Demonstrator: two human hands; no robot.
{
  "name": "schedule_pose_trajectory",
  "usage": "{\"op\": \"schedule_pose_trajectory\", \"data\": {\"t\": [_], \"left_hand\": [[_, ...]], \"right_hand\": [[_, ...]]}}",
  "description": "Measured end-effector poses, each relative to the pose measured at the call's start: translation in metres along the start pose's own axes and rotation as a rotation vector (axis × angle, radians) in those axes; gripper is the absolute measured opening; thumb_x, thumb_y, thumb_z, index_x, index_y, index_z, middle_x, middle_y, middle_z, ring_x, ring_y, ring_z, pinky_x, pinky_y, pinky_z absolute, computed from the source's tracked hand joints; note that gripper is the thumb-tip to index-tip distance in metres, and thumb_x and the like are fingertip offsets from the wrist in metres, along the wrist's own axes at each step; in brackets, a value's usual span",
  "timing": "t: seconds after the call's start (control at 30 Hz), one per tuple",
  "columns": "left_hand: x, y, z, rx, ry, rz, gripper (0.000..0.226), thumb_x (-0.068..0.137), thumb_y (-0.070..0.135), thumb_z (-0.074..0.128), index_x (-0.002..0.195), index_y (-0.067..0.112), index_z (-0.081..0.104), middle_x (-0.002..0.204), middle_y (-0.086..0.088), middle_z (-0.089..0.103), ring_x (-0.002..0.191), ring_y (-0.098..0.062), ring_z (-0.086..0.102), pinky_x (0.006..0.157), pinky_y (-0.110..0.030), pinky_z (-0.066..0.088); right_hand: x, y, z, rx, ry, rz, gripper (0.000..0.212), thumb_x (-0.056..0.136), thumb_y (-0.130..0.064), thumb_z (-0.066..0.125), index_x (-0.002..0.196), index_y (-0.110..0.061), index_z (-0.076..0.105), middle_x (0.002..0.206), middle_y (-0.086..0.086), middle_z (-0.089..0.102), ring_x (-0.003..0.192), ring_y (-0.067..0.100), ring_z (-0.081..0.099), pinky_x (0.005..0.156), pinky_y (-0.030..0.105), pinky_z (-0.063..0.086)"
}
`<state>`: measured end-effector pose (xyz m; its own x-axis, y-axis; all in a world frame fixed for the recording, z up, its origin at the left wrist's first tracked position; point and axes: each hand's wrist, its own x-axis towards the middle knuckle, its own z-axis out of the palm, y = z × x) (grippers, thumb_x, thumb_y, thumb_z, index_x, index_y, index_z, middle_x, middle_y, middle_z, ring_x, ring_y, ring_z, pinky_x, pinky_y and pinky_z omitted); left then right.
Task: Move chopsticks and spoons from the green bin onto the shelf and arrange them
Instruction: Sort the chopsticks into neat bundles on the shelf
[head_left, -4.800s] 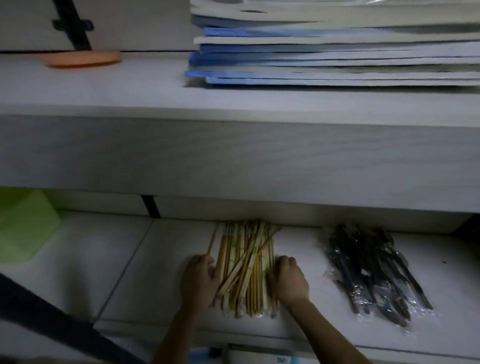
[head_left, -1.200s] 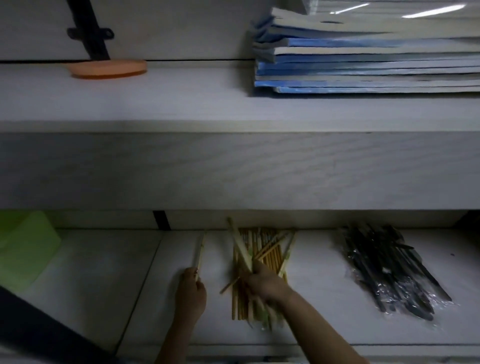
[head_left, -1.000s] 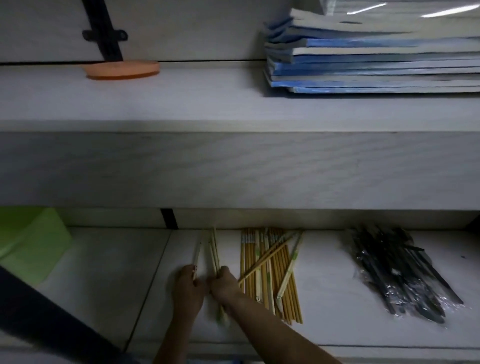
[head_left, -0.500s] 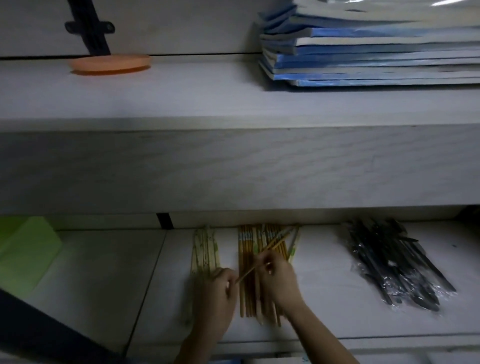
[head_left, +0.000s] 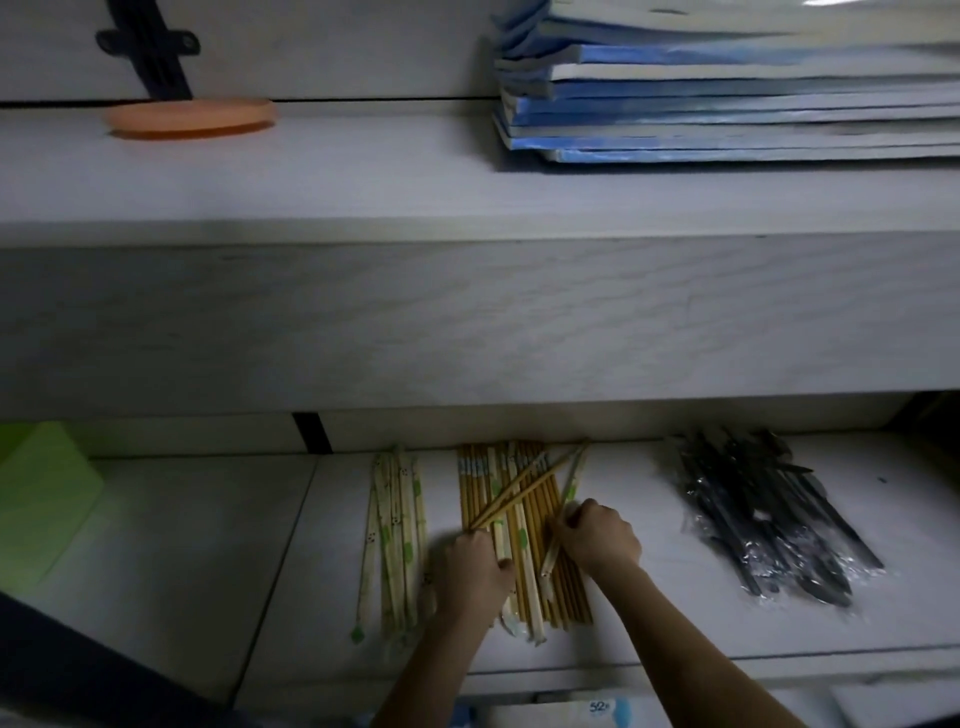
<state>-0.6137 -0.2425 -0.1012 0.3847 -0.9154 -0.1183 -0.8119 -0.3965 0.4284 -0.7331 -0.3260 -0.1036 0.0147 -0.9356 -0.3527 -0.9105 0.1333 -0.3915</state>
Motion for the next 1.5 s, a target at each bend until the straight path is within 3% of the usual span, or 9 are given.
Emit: {"op": "schedule_pose_trajectory", "data": {"t": [0.17, 0.3, 0.4, 0.47, 0.6, 0.77, 1.03, 1.33, 1.5], "left_hand": [[0.004, 0.002, -0.007, -0.097, -0.073, -0.088, 0.02, 0.088, 0.027, 0.057, 0.069, 0.023, 0.053, 0.057, 0.009, 0.045, 0.048, 0.0, 0.043, 0.043, -0.013, 0.028], [0.008, -0.013, -0.007, -0.168, -0.064, -0.135, 0.027, 0.09, 0.023, 0.054, 0.064, 0.022, 0.049, 0.057, 0.007, 0.047, 0.048, -0.002, 0.046, 0.046, -0.013, 0.038], [0.009, -0.018, -0.006, -0.251, -0.122, -0.154, 0.009, 0.094, 0.016, 0.046, 0.092, 0.014, 0.054, 0.086, -0.002, 0.058, 0.073, -0.011, 0.06, 0.057, -0.017, 0.046], [0.006, -0.016, -0.005, -0.279, -0.091, -0.136, 0.013, 0.096, 0.018, 0.042, 0.104, 0.012, 0.051, 0.089, -0.001, 0.054, 0.07, -0.01, 0.056, 0.052, -0.015, 0.04], [-0.001, -0.003, -0.003, -0.398, -0.049, -0.153, 0.016, 0.091, 0.02, 0.055, 0.075, 0.021, 0.054, 0.061, 0.008, 0.049, 0.05, 0.001, 0.046, 0.039, -0.007, 0.037], [0.001, 0.001, 0.003, -0.291, -0.033, -0.179, 0.022, 0.083, 0.025, 0.065, 0.063, 0.024, 0.055, 0.055, 0.011, 0.048, 0.052, -0.002, 0.048, 0.048, -0.012, 0.037], [0.007, 0.001, -0.002, -0.382, -0.114, -0.232, 0.031, 0.08, 0.009, 0.066, 0.055, 0.015, 0.049, 0.046, 0.004, 0.048, 0.024, 0.0, 0.044, 0.029, -0.008, 0.029], [0.006, 0.002, 0.0, -0.36, -0.156, -0.299, 0.025, 0.08, 0.024, 0.071, 0.066, 0.015, 0.052, 0.052, 0.002, 0.055, 0.031, -0.003, 0.05, 0.03, -0.007, 0.03], [0.005, 0.002, 0.004, -0.344, -0.162, -0.307, 0.021, 0.077, 0.028, 0.074, 0.076, 0.011, 0.061, 0.055, 0.0, 0.061, 0.042, -0.005, 0.061, 0.04, -0.014, 0.04]], "right_hand": [[0.007, 0.0, -0.013, 0.128, -0.111, 0.048, 0.029, 0.093, -0.036, 0.046, 0.071, -0.018, 0.049, 0.072, -0.001, 0.054, 0.075, 0.017, 0.058, 0.063, 0.025, 0.044], [0.015, 0.013, -0.022, 0.366, -0.142, 0.091, 0.028, 0.093, -0.021, 0.05, 0.111, 0.001, 0.048, 0.104, 0.018, 0.062, 0.094, 0.03, 0.063, 0.081, 0.037, 0.054], [0.005, 0.025, -0.025, 0.38, -0.145, 0.053, 0.03, 0.093, -0.006, 0.045, 0.12, 0.003, 0.037, 0.112, 0.023, 0.058, 0.092, 0.029, 0.058, 0.068, 0.03, 0.051], [-0.003, 0.03, -0.02, 0.352, -0.113, -0.018, 0.027, 0.095, -0.012, 0.044, 0.117, 0.003, 0.043, 0.106, 0.02, 0.06, 0.085, 0.024, 0.053, 0.067, 0.029, 0.046], [-0.025, 0.017, -0.007, 0.283, -0.176, -0.137, 0.028, 0.089, -0.036, 0.056, 0.084, -0.009, 0.061, 0.074, 0.004, 0.06, 0.068, 0.017, 0.056, 0.064, 0.025, 0.048], [-0.04, -0.003, 0.012, 0.156, -0.108, -0.246, 0.035, 0.081, -0.042, 0.064, 0.059, -0.022, 0.046, 0.061, -0.006, 0.049, 0.055, 0.008, 0.049, 0.047, 0.013, 0.037], [-0.042, -0.009, 0.013, 0.045, -0.082, -0.235, 0.031, 0.079, -0.032, 0.064, 0.061, -0.025, 0.04, 0.085, 0.004, 0.057, 0.086, 0.022, 0.063, 0.074, 0.031, 0.056], [-0.024, 0.007, -0.012, 0.44, -0.428, -0.081, 0.034, 0.088, -0.04, 0.051, 0.087, -0.009, 0.064, 0.078, 0.006, 0.062, 0.062, 0.014, 0.054, 0.056, 0.024, 0.044], [-0.027, 0.021, -0.044, 0.52, -0.529, -0.122, 0.03, 0.092, -0.026, 0.046, 0.066, -0.014, 0.055, 0.055, -0.001, 0.048, 0.047, 0.01, 0.038, 0.049, 0.022, 0.031]]}}
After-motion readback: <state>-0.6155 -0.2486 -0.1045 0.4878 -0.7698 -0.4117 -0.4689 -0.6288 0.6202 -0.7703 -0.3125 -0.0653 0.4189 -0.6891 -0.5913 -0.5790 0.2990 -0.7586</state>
